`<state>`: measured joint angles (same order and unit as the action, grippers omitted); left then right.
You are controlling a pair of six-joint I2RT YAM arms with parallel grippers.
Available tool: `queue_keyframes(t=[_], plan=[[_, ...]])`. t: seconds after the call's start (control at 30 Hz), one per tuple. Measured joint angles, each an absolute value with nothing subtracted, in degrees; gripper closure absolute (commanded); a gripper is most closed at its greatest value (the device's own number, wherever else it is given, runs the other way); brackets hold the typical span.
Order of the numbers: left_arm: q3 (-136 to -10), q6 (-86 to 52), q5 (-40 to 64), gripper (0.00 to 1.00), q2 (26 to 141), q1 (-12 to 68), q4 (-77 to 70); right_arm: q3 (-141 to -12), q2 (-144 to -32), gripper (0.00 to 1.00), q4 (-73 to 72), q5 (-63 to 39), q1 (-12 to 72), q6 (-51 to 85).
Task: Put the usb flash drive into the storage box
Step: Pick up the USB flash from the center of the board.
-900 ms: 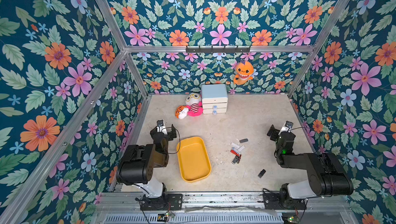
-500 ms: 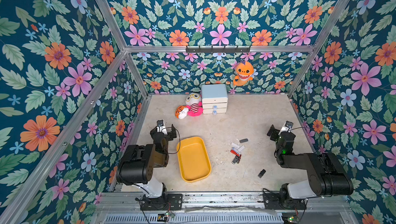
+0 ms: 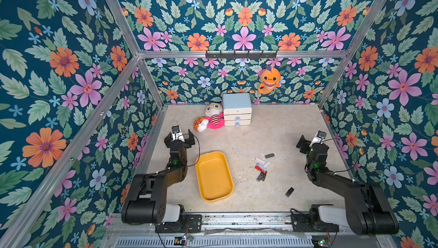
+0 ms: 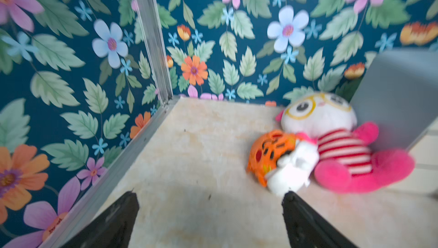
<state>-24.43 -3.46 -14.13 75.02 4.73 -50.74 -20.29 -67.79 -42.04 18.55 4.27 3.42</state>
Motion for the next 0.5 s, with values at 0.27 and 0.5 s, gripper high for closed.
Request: queue_keyframes(t=[0.27, 0.5], plan=[[-31.3, -26.1, -14.1, 0.01, 55.4, 4.5, -23.7, -16.7, -35.0, 0.03, -24.4, 19.5, 1.2, 33.1], [-44.2, -32.4, -2.6, 0.06, 50.4, 4.0, 5.2, -37.4, -43.2, 0.01, 10.5, 2.3, 2.4, 39.3]])
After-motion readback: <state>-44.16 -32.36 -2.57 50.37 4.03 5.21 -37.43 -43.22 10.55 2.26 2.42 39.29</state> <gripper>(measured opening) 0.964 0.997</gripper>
